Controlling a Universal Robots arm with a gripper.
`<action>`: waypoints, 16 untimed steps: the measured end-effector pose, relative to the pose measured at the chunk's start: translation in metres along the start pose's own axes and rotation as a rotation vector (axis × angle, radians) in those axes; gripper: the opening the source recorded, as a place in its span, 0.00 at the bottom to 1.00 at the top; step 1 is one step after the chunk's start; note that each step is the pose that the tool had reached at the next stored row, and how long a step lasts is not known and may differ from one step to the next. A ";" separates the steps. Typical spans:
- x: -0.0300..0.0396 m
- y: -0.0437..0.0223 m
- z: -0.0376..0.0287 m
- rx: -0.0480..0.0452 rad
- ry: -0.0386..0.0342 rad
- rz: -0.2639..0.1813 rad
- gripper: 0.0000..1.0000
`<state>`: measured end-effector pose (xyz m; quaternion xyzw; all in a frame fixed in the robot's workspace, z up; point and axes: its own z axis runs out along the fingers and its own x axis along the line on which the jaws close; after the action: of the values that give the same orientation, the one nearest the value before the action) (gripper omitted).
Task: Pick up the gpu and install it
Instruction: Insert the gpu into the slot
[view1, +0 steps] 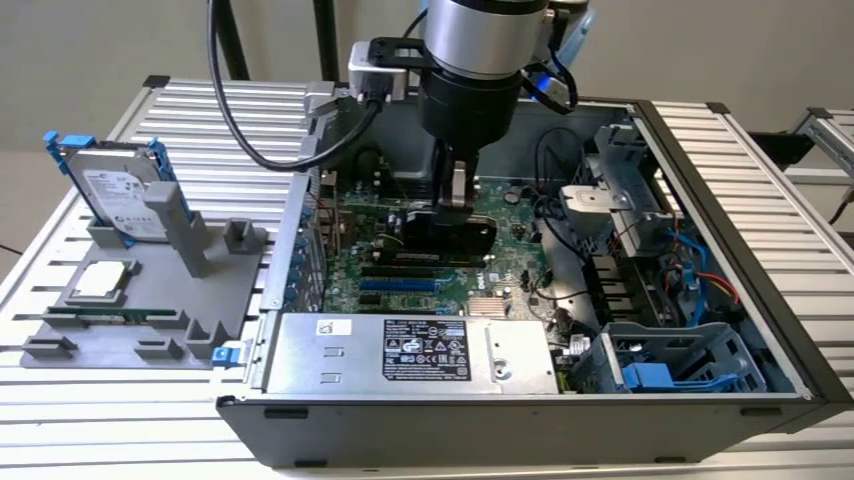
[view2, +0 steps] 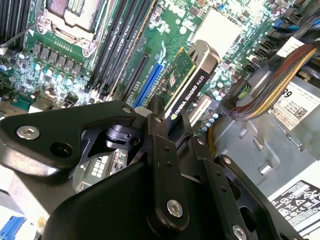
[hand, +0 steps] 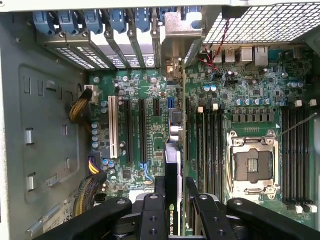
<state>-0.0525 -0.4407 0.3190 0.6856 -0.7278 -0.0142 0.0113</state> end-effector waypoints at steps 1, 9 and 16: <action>0.0000 0.0000 0.0003 0.0001 -0.0002 0.000 0.00; 0.0000 -0.0002 0.0053 0.0000 0.0000 0.000 0.00; 0.0000 -0.0003 0.0121 0.0000 -0.0001 0.000 0.00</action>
<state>-0.0526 -0.4407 0.3069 0.6855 -0.7278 -0.0142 0.0113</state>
